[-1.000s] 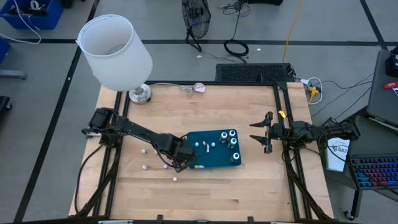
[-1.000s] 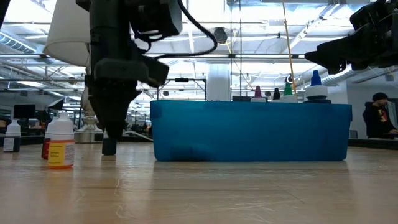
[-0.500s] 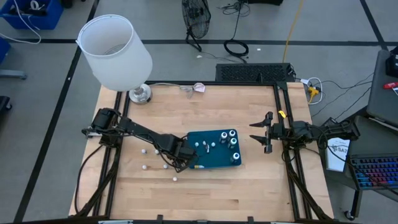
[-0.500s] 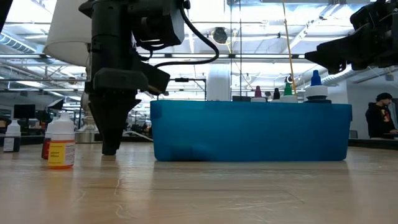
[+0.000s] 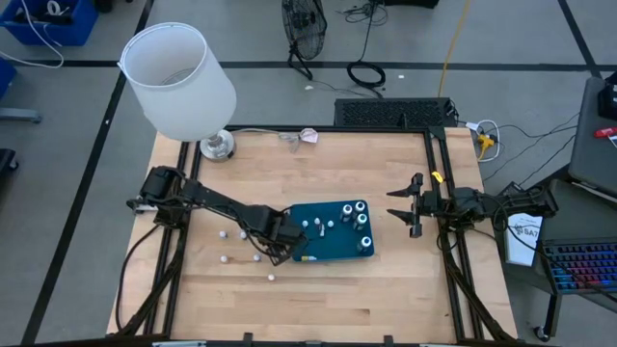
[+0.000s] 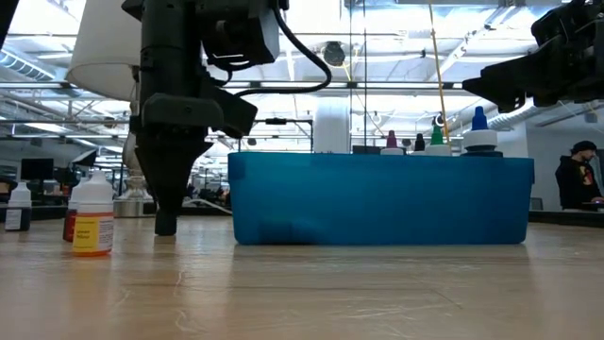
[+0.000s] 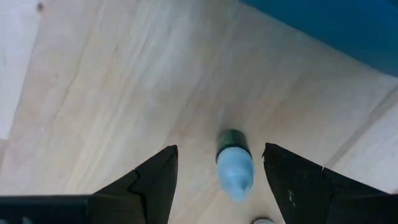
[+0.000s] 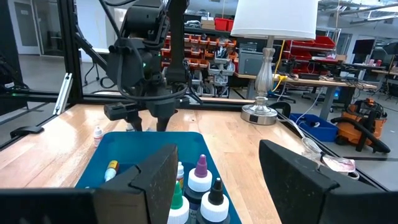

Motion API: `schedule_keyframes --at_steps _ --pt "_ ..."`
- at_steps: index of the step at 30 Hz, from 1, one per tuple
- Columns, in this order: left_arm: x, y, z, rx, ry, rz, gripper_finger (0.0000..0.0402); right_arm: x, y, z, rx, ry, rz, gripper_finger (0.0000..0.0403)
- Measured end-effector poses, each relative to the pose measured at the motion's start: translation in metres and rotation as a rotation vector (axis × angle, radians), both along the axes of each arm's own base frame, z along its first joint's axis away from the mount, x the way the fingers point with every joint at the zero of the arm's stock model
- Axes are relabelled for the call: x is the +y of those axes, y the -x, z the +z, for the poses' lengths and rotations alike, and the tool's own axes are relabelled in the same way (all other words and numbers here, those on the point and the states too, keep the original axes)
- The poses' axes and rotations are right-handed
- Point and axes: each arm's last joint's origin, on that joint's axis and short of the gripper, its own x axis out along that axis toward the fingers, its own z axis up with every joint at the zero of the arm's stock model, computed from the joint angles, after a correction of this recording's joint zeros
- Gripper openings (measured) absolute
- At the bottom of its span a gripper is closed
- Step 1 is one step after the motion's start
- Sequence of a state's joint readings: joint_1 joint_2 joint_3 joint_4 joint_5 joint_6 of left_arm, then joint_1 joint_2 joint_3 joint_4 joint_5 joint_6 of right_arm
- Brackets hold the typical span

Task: Pick & Place food coloring
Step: Put the small green food coloring bottle into the blue bin

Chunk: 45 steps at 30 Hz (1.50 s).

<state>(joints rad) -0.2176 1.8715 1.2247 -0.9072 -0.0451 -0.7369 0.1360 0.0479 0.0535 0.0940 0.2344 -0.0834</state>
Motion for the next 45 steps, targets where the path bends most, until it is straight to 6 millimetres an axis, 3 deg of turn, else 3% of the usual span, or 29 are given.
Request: schedule_keyframes --at_steps 17,32,40,45 --pt "0.0 0.0 0.0 0.004 -0.001 0.005 0.0236 0.0 0.0 0.0 0.0 0.0 0.0 0.0213" --pt "0.0 0.0 0.0 -0.002 0.0 0.002 0.0079 0.0 0.0 0.0 0.0 0.0 0.0 0.0212" --pt "0.0 -0.001 0.005 0.015 0.005 0.004 0.0071 0.0 0.0 0.0 0.0 0.0 0.0 0.0212" --pt "-0.005 -0.01 0.036 0.011 -0.017 -0.006 0.0069 0.0 0.0 0.0 0.0 0.0 0.0 0.0213"
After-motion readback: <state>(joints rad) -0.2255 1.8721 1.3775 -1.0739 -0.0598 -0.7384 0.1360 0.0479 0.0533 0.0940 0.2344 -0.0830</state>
